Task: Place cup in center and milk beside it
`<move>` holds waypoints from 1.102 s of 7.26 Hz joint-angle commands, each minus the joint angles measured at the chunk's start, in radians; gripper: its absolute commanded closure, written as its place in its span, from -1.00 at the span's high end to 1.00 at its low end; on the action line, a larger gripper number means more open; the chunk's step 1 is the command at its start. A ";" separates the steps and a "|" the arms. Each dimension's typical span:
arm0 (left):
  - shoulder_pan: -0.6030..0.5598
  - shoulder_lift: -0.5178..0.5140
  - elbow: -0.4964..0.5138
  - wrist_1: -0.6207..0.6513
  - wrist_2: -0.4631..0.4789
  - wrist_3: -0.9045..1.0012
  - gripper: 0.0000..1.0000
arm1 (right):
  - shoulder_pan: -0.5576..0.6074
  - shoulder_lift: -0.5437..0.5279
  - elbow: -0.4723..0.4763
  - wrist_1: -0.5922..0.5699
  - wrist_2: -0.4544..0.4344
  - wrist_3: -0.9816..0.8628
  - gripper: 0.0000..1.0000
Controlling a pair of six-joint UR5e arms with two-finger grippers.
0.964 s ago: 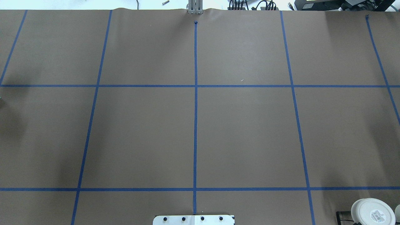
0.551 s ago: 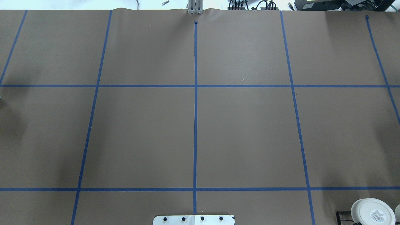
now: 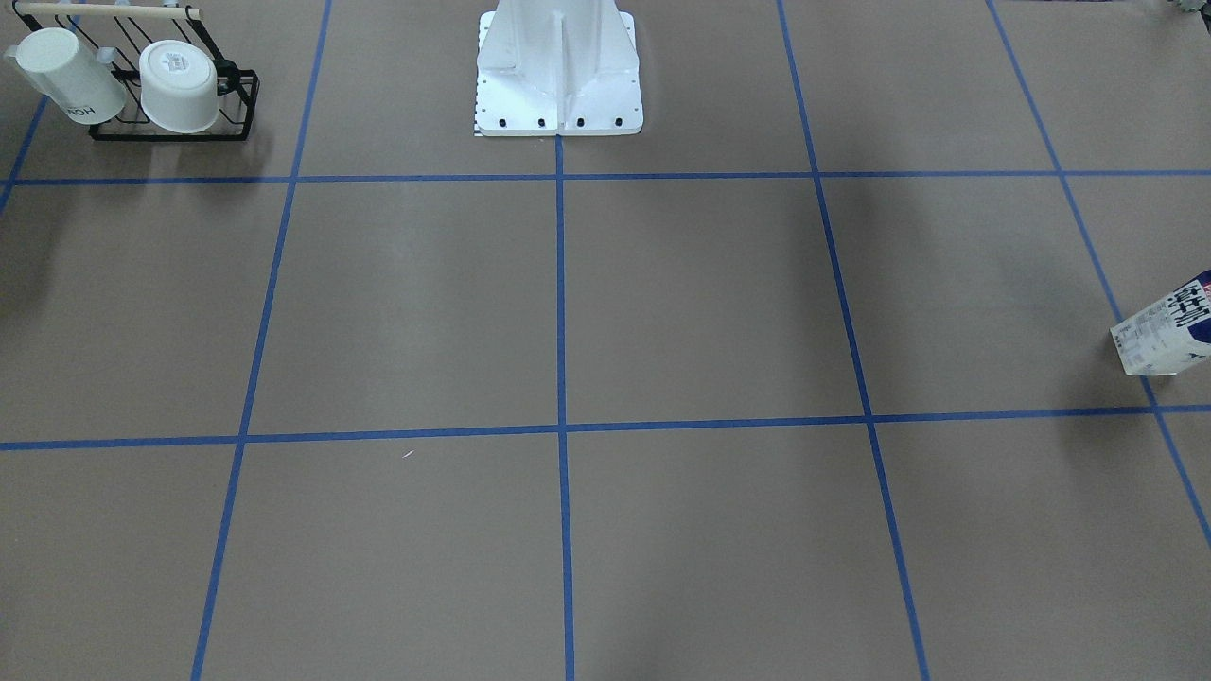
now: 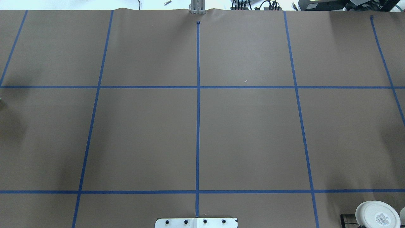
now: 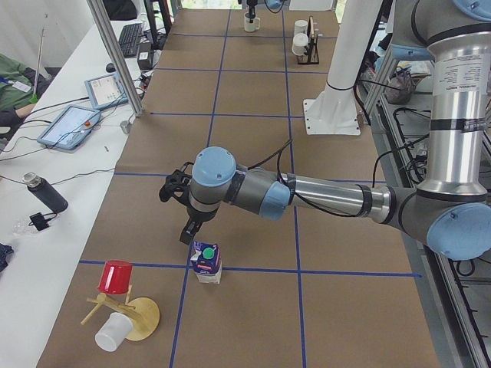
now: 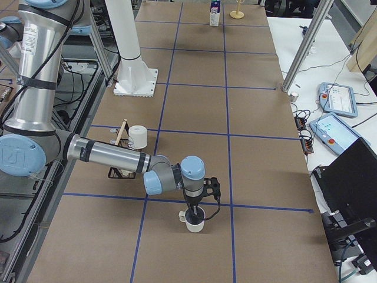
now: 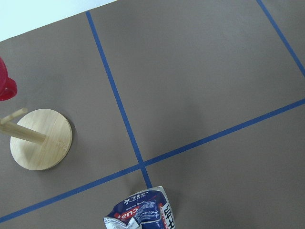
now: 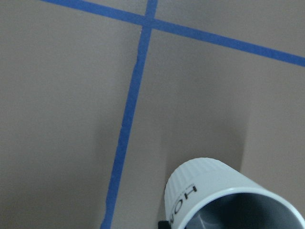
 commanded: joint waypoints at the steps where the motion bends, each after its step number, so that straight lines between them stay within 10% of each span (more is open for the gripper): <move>1: 0.001 -0.002 0.004 0.000 0.001 -0.001 0.97 | -0.002 0.015 0.110 -0.008 0.007 -0.003 -1.00; 5: 0.001 -0.002 0.007 0.000 0.001 -0.002 0.97 | -0.086 0.348 0.188 -0.107 0.167 0.094 -1.00; 8: 0.001 -0.002 0.010 0.000 0.001 -0.004 0.97 | -0.371 0.617 0.188 -0.178 0.079 0.580 -1.00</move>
